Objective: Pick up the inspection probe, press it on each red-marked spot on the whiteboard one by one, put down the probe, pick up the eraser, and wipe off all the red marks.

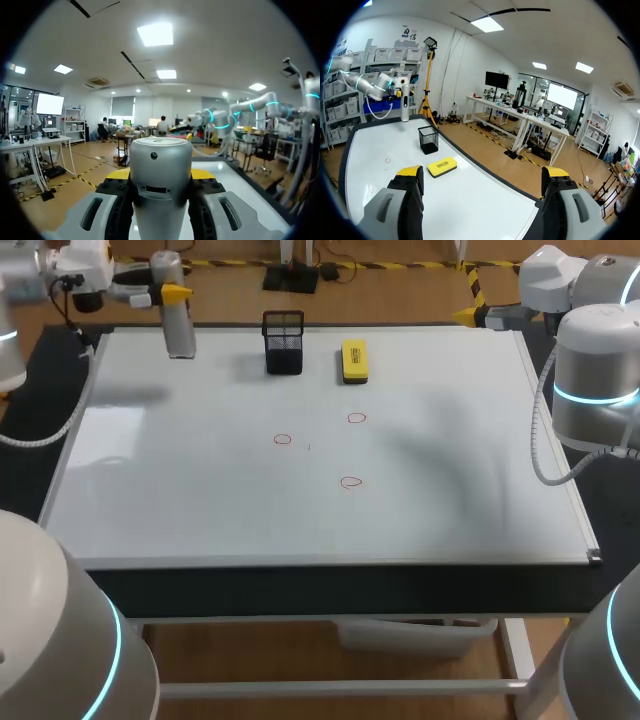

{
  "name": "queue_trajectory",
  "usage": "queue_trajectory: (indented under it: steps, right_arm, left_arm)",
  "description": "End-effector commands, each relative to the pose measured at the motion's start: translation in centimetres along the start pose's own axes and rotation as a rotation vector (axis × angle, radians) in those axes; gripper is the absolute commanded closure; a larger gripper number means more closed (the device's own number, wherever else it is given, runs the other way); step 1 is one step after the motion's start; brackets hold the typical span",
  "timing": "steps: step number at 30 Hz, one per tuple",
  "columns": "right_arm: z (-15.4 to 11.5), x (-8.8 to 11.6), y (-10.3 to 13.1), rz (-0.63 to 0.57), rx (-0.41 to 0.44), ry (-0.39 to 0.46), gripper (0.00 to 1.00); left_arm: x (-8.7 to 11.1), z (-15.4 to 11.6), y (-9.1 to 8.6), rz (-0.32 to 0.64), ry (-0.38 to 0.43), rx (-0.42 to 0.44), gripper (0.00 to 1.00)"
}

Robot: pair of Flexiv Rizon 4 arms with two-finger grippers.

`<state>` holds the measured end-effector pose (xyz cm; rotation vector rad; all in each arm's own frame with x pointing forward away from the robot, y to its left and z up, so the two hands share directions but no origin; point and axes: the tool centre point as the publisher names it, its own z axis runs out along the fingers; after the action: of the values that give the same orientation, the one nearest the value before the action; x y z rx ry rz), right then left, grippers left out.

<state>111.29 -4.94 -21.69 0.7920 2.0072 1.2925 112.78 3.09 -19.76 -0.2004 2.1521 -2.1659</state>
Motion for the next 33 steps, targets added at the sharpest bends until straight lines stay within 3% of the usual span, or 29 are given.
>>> queue_trajectory:
  steps: [1, 4, 20, 33]
  right_arm:
    - [0.0, 0.0, 0.0, 0.000, 0.002, 0.001, 0.00]
    - [0.0, 0.0, 0.0, 0.000, 0.002, 0.001, 0.00]
    - [0.6, -0.7, -0.1, 0.006, 0.006, 0.005, 0.00]
    - [4.0, -2.3, -0.6, -0.072, 0.102, 0.142, 0.00]
  left_arm:
    - [0.9, -0.4, -0.4, -0.001, -0.374, -0.029, 1.00]
    - [0.8, -0.6, -0.5, 0.003, -0.414, -0.056, 1.00]
    - [0.8, -0.6, -0.5, 0.003, -0.414, -0.056, 1.00]
    - [0.8, -0.6, -0.5, 0.003, -0.414, -0.056, 1.00]
